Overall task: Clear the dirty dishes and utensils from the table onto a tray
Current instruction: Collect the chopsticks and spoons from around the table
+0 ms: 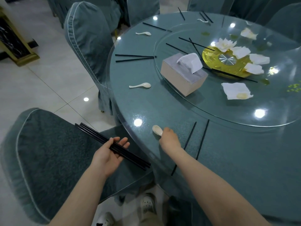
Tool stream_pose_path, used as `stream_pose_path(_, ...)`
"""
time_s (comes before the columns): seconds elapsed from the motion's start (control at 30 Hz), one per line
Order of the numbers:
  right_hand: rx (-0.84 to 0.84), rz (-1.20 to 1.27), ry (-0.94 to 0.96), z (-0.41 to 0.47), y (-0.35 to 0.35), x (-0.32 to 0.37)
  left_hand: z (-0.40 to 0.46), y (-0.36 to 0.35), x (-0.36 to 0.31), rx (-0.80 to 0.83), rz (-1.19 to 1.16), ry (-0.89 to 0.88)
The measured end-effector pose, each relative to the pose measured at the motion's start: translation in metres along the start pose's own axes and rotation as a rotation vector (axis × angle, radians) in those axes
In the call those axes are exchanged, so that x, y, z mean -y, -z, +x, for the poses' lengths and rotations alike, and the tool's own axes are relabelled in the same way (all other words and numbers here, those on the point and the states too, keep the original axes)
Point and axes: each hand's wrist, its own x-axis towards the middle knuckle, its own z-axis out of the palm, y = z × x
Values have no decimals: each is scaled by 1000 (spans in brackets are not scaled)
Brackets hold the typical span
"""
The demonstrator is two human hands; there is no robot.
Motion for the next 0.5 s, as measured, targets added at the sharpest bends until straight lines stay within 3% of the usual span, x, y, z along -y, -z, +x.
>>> stream_pose_path(0.17, -124, 124, -96, -21, 17, -28, -1, -14, 7, 27, 24, 66)
stream_pose_path(0.3, -240, 190, -293, -44, 35, -86, -1, -25, 17, 50, 36, 107)
stream_pose_path(0.5, -152, 199, -484, -66, 30, -121, -2, -33, 27, 61, 75, 144)
